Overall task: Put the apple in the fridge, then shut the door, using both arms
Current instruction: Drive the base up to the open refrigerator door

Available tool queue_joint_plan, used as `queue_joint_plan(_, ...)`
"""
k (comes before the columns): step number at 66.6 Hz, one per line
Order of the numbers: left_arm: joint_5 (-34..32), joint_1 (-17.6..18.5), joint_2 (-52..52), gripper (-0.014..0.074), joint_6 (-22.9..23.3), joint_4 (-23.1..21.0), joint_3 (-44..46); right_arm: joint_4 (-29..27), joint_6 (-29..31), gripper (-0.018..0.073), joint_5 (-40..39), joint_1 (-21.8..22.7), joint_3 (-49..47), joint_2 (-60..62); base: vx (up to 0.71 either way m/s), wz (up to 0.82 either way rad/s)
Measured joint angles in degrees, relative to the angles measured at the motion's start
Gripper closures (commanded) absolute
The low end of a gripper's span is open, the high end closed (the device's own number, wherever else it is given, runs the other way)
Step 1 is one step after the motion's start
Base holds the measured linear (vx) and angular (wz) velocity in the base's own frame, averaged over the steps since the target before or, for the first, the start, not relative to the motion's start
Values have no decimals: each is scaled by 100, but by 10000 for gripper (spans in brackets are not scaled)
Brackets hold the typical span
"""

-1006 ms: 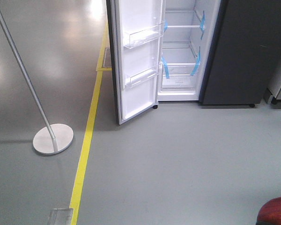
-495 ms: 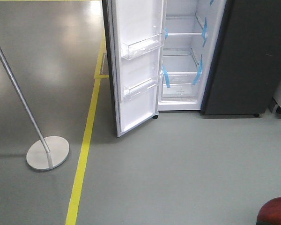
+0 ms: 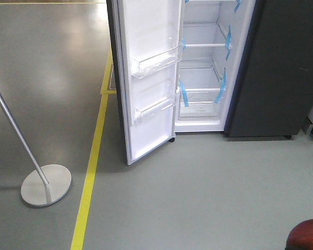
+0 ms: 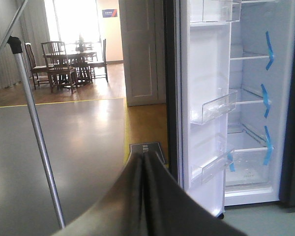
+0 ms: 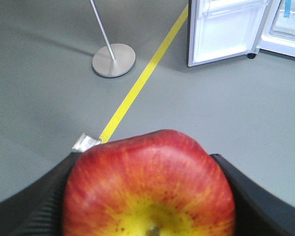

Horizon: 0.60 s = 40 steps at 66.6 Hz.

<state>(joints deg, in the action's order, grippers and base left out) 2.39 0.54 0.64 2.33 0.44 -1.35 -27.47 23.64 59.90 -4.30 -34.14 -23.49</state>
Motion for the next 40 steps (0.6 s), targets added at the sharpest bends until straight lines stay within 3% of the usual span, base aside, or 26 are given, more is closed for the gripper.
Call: queue_joint_plan(40, 0, 0, 0, 603, 0, 0, 0, 0, 0, 475, 0, 0, 0, 0, 14, -1)
